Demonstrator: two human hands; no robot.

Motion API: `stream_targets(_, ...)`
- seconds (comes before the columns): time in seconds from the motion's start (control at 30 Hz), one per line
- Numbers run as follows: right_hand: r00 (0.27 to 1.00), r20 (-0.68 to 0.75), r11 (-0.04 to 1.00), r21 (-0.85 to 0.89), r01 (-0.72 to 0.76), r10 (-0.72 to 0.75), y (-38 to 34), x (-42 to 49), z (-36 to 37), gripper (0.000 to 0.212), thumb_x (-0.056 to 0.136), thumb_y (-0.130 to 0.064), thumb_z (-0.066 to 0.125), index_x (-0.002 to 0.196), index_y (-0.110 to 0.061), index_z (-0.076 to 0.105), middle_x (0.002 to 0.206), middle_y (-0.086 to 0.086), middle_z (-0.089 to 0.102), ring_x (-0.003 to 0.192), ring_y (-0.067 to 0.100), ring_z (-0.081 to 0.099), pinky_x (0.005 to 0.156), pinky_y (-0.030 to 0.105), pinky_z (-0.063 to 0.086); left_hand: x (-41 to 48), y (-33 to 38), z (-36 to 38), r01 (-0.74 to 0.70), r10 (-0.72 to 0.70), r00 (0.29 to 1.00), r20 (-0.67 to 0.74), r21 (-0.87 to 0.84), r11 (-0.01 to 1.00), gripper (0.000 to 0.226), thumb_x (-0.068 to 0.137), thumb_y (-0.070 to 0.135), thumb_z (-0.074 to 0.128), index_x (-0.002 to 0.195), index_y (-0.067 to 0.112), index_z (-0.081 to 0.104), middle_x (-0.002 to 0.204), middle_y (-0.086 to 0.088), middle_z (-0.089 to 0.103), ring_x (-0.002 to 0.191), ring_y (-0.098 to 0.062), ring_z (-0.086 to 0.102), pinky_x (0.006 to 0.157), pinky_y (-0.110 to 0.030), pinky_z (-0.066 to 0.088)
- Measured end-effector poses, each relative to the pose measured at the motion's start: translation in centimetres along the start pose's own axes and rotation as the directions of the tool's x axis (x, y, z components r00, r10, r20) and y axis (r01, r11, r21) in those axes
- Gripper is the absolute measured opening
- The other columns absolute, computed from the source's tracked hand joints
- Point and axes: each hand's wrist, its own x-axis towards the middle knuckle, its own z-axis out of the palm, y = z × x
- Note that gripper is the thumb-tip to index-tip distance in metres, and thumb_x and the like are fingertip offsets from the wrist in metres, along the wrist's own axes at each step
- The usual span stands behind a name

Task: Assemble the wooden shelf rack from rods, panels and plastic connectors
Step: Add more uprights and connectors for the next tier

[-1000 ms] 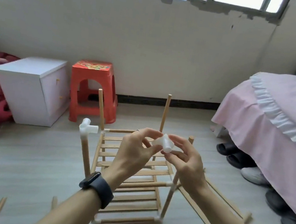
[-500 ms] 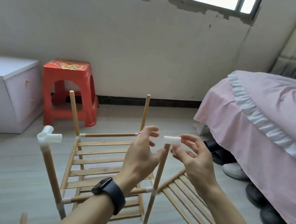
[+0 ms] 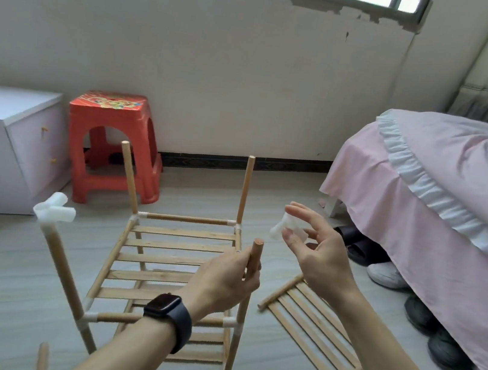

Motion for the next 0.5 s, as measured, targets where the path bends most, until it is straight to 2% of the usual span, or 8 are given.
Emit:
stream_targets(0.13,0.980,0.191,0.996,0.075,0.041,-0.055,-2.1,-0.3,1.6,0.032,0.098,-0.020,0.066,0.128,-0.030,0.067,0.142,-0.018,0.057,0.128,0.006,0.056,0.100,0.022,0.051,-2.7,-1.6,-2.4,0.059,-0.059,0.998,0.018,-0.037,0.998,0.007,0.090,0.038,0.063,0.091,0.034,0.057,0.090,0.011,0.066,0.085,-0.009,0.063,0.080,-0.038,0.057)
stream_targets(0.23,0.952,0.286,0.985,0.160,0.061,-0.106,-3.8,-0.6,3.8,0.032,0.098,-0.013,0.065,0.126,-0.029,0.068,0.142,-0.013,0.058,0.123,0.004,0.060,0.101,0.029,0.054,-4.9,-2.8,-3.6,0.122,-0.118,0.992,0.037,-0.128,0.984,0.009,0.086,0.038,0.067,0.088,0.033,0.059,0.088,0.007,0.069,0.082,-0.010,0.067,0.078,-0.040,0.059)
stream_targets(0.33,0.922,0.357,0.973,0.222,0.070,-0.148,-5.1,-0.8,6.0,0.033,0.097,-0.009,0.064,0.121,-0.032,0.069,0.142,-0.012,0.058,0.118,0.009,0.065,0.097,0.032,0.056,-6.8,-4.0,-4.4,0.164,-0.164,0.986,0.018,-0.184,0.969,0.014,0.080,0.047,0.064,0.084,0.035,0.058,0.086,0.007,0.069,0.079,-0.008,0.067,0.076,-0.038,0.060)
stream_targets(0.5,0.898,0.395,0.967,0.234,0.102,-0.191,-6.3,-1.1,9.3,0.032,0.097,-0.007,0.064,0.122,-0.027,0.069,0.139,-0.015,0.059,0.122,0.006,0.062,0.099,0.033,0.056,-8.8,-6.2,-5.6,0.245,-0.248,0.969,0.008,-0.187,0.951,0.010,0.079,0.042,0.065,0.084,0.037,0.058,0.086,0.010,0.068,0.082,-0.007,0.066,0.078,-0.039,0.060)
